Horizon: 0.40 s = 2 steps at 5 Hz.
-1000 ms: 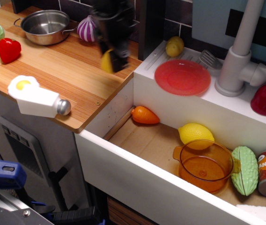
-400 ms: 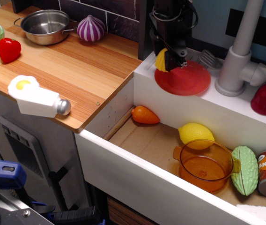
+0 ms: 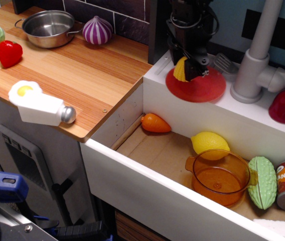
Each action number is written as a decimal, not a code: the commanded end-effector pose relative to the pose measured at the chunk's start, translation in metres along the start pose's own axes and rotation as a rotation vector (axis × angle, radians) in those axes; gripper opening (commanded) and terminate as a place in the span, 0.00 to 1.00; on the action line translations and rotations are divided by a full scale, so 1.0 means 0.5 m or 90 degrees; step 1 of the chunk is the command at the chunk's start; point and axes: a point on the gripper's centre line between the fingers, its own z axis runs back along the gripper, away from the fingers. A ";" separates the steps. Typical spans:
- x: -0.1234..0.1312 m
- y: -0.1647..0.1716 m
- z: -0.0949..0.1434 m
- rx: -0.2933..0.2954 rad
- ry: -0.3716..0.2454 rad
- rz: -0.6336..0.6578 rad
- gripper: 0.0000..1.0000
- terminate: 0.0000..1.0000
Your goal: Put corn on plate
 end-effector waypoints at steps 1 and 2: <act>0.036 0.012 0.029 0.010 -0.037 -0.008 1.00 0.00; 0.036 0.012 0.029 0.010 -0.037 -0.008 1.00 1.00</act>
